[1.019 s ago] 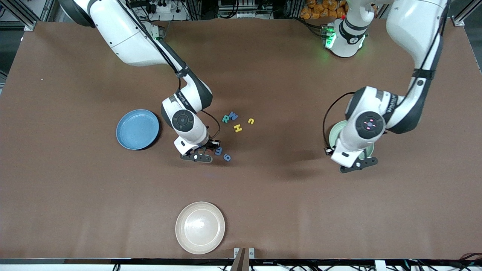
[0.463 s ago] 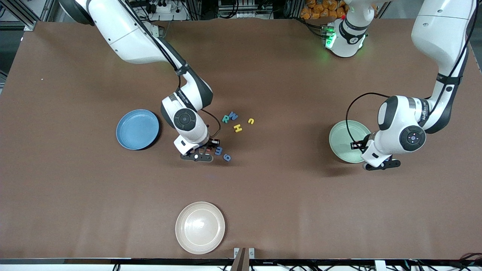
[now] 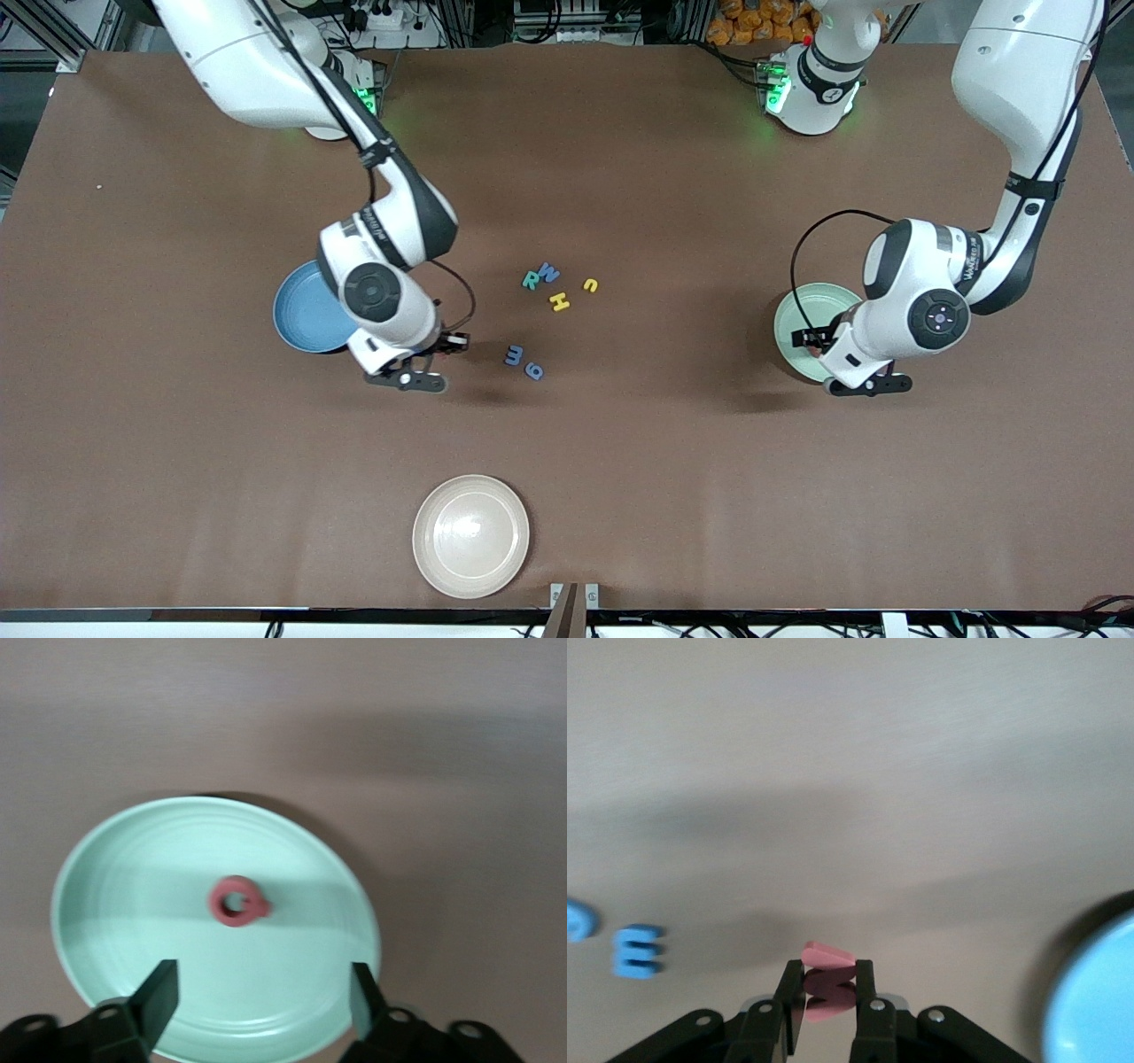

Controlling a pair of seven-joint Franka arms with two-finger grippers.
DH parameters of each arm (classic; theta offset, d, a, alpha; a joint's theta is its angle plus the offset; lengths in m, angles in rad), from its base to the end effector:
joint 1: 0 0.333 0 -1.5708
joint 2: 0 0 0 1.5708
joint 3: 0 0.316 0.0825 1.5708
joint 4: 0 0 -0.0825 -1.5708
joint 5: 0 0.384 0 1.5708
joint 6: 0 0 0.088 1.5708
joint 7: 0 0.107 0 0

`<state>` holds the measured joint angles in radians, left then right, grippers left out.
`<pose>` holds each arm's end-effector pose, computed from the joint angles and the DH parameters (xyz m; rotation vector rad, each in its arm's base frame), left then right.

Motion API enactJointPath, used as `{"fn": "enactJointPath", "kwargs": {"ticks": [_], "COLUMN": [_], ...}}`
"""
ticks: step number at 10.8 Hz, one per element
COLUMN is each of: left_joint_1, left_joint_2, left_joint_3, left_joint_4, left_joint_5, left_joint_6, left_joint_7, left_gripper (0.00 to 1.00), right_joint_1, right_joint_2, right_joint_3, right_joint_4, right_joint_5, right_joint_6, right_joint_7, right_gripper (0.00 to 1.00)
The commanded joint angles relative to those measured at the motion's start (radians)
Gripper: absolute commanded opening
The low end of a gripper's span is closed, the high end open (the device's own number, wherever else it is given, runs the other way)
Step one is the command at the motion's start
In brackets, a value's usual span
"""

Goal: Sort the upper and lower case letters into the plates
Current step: 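Release the pink w onto the blue plate while the left gripper reaches H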

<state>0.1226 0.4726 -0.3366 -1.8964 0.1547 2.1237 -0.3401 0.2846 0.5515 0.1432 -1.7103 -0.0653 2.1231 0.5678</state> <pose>0.5955 -0.1140 0.2485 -3.0952 -0.0748 0.3323 0.6025 0.2621 0.2627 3.0869 -0.1824 -0.1969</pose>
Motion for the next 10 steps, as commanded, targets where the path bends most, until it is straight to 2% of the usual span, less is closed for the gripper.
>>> {"fn": "enactJointPath", "kwargs": {"ticks": [1, 3, 6, 8, 9, 10], "left_joint_1": [-0.006, -0.05, -0.237, -0.348, -0.413, -0.504], "left_joint_2": [-0.034, -0.029, 0.003, 0.064, 0.101, 0.144], "left_joint_3": [-0.121, -0.18, -0.174, -0.174, -0.167, -0.118], "left_joint_4": [-0.007, 0.043, 0.15, 0.25, 0.296, 0.357], "left_joint_5": [-0.008, -0.006, 0.038, 0.048, 0.052, 0.096], "left_joint_6": [-0.016, -0.036, -0.039, -0.039, -0.039, -0.039], "left_joint_7": [-0.139, -0.221, -0.437, -0.547, -0.607, -0.667], "left_gripper": [1.0, 1.0, 1.0, 1.0, 1.0, 1.0], "right_joint_1": [-0.123, -0.207, -0.297, -0.317, -0.317, -0.318], "right_joint_2": [-0.1, -0.186, -0.245, -0.246, -0.242, -0.236], "right_joint_3": [0.013, 0.012, 0.003, 0.001, 0.001, 0.001], "right_joint_4": [-0.095, -0.234, -0.369, -0.458, -0.483, -0.482], "right_joint_5": [0.001, 0.004, 0.004, 0.004, 0.004, 0.004], "right_joint_6": [-0.066, -0.063, -0.036, 0.061, 0.104, 0.103], "right_joint_7": [-0.153, -0.282, -0.391, -0.404, -0.402, -0.387], "right_gripper": [0.0, 0.0, 0.0, 0.0, 0.08, 0.33]}}
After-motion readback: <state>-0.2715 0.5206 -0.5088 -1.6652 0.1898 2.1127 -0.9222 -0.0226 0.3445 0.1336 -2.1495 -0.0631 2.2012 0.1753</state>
